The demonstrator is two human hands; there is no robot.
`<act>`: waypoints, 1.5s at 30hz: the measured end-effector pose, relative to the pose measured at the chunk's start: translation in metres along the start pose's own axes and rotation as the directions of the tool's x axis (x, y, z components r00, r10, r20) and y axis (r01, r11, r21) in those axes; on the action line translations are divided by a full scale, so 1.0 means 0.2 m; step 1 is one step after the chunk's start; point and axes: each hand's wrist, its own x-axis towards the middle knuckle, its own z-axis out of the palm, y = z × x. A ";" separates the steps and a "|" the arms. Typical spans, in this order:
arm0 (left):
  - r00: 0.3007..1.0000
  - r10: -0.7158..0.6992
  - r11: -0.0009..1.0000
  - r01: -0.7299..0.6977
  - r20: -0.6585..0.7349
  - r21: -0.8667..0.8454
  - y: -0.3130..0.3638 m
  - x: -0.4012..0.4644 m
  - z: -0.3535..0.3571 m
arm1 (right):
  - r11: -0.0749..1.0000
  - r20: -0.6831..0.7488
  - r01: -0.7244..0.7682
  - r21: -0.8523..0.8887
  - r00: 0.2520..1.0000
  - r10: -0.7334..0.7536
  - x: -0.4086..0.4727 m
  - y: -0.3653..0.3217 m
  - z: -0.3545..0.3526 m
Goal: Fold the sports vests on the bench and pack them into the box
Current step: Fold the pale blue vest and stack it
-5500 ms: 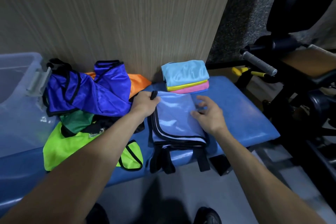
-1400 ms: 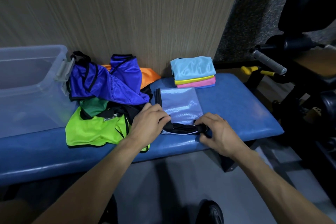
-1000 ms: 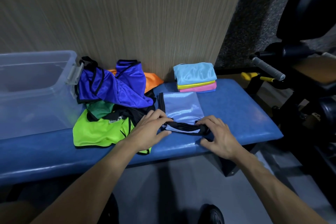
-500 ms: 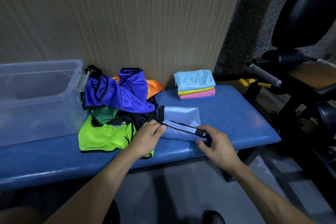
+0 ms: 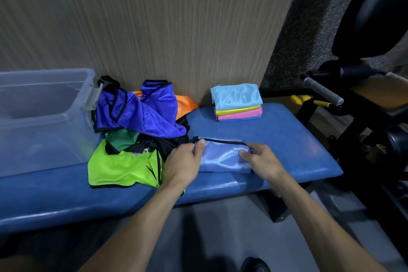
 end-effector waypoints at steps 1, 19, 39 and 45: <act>1.000 -0.008 0.999 0.009 -0.001 0.036 0.01 0.01 0.00 | 0.999 0.003 -0.027 -0.022 1.000 0.028 0.02 -0.01 0.00; 0.998 -0.052 0.935 0.039 0.028 0.352 0.01 0.18 0.03 | 0.974 -0.082 0.022 -0.226 0.996 -0.042 0.16 -0.05 0.08; 0.964 0.001 1.000 0.005 0.268 -0.022 -0.07 0.42 -0.09 | 0.990 -0.104 -0.143 0.010 0.984 0.144 0.29 -0.09 0.07; 0.830 -0.113 0.872 0.346 0.546 -0.346 -0.04 0.46 -0.14 | 0.985 -0.074 -0.169 -0.022 0.983 0.167 0.30 -0.07 0.07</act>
